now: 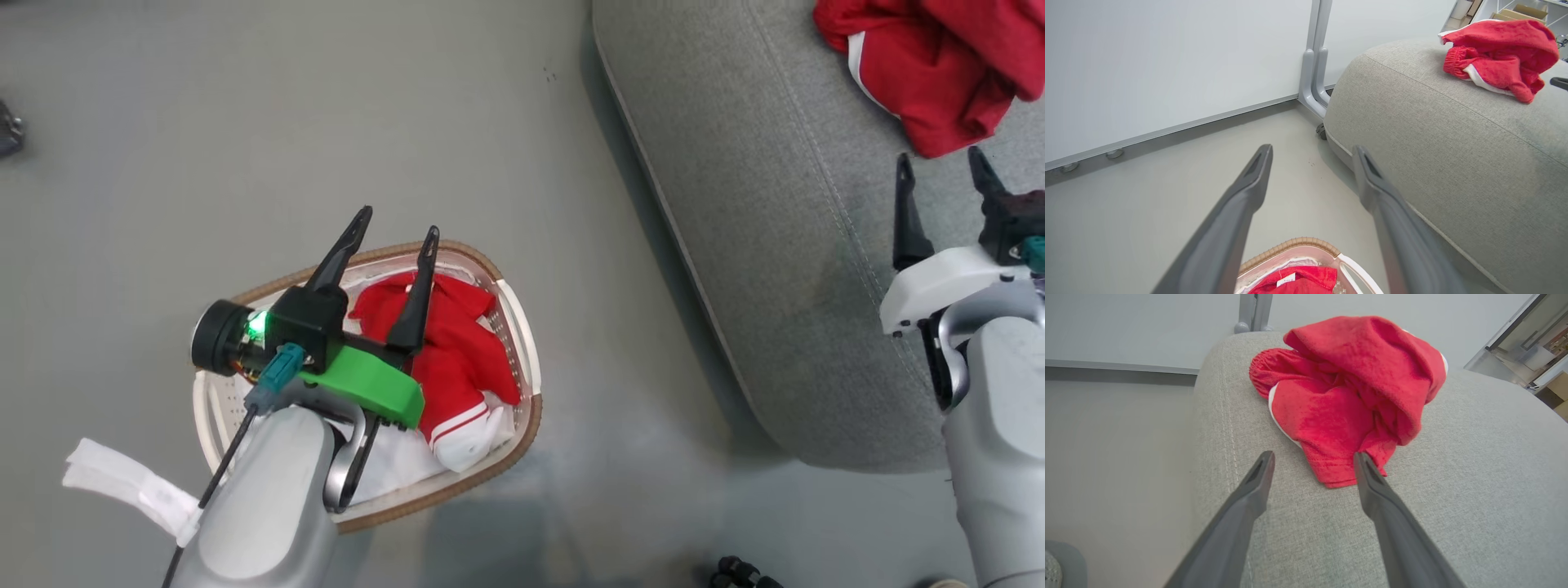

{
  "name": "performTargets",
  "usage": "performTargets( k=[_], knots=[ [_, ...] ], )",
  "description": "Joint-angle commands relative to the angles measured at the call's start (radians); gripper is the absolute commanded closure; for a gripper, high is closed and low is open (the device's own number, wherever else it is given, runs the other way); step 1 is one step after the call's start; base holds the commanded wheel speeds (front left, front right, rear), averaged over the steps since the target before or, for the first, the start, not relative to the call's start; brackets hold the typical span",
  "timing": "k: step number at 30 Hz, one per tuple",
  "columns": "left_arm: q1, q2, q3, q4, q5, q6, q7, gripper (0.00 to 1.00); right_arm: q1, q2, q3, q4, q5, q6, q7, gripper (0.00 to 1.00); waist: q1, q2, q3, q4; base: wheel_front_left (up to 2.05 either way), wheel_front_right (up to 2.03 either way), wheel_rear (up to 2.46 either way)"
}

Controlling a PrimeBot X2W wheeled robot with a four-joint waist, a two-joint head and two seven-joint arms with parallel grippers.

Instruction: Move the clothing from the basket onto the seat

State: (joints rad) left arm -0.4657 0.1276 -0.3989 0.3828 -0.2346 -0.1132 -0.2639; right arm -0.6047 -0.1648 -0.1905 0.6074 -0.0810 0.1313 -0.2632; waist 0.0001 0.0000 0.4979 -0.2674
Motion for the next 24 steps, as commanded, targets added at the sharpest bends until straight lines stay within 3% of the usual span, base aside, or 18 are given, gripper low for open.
performTargets(
  k=[1, 12, 24],
  knots=[
    [0.026, -0.008, 0.019, -0.007, 0.007, 0.007, -0.001, 0.0, 0.026, 0.0, 0.032, -0.018, 0.024, -0.001, -0.002, 0.0, -0.0001, 0.0, -0.051, 0.045, 0.0, 0.0, 0.0],
    [0.123, -0.046, 0.211, -0.025, 0.036, 0.024, -0.001, 0.0, 0.109, 0.051, 0.22, -0.155, 0.148, -0.001, -0.002, 0.0, -0.0001, 0.0, -0.151, 0.169, 0.0, 0.0, 0.0],
    [0.225, -0.067, 0.387, -0.035, 0.101, 0.034, -0.001, 0.0, 0.206, 0.098, 0.258, -0.234, 0.207, -0.001, -0.002, 0.0, -0.0001, 0.0, -0.239, 0.235, 0.0, 0.0, 0.0]
  ],
)
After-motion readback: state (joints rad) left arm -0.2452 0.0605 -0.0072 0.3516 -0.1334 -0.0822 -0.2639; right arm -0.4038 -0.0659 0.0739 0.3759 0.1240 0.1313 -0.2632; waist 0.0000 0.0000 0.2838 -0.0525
